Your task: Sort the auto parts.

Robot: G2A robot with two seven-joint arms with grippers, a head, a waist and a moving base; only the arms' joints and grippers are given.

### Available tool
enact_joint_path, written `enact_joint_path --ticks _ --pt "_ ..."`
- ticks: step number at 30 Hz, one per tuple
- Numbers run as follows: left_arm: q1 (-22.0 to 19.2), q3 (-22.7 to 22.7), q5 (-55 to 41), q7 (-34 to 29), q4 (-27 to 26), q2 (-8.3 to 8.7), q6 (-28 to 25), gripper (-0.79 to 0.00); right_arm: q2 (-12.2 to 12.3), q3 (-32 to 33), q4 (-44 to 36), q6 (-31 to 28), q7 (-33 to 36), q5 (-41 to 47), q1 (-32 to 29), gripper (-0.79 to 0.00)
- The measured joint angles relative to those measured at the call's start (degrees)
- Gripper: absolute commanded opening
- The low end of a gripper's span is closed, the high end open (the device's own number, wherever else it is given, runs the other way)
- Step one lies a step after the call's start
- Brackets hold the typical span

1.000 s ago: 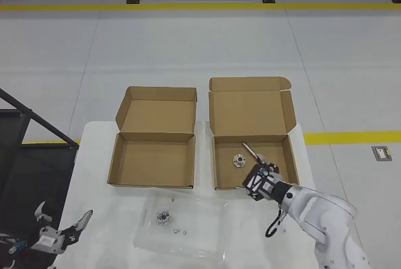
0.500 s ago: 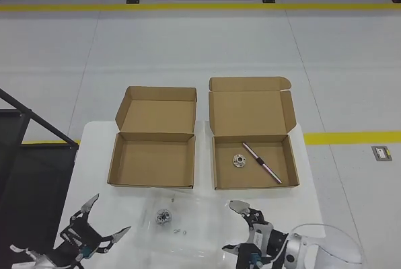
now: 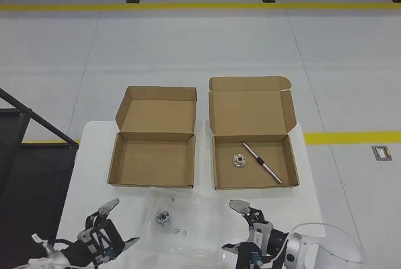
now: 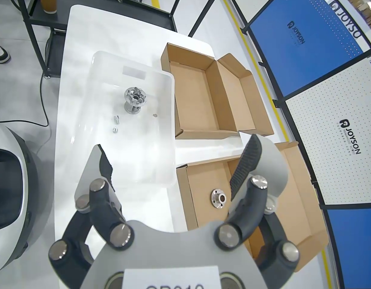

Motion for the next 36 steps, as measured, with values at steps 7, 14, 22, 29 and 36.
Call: enact_joint_path --ticks 7,14,22,29,36 --pt "-6.8 8.0 -8.2 -17.5 -0.2 3.76 -7.3 0.000 0.0 0.0 0.0 0.0 0.0 0.0 0.0 0.000" --pt "-12.9 13.1 -18.7 -34.1 -0.2 6.33 -7.3 0.000 0.0 0.0 0.0 0.0 0.0 0.0 0.0 0.000" --pt "-12.4 13.6 -18.5 -30.8 0.1 6.38 -7.3 0.000 0.0 0.0 0.0 0.0 0.0 0.0 0.0 0.000" --pt "-16.2 21.2 -20.3 -37.0 1.0 8.30 -7.3 0.000 0.0 0.0 0.0 0.0 0.0 0.0 0.0 0.000" --pt "-22.3 29.3 -17.4 -38.8 7.1 11.19 -5.1 0.000 0.0 0.0 0.0 0.0 0.0 0.0 0.0 0.000"
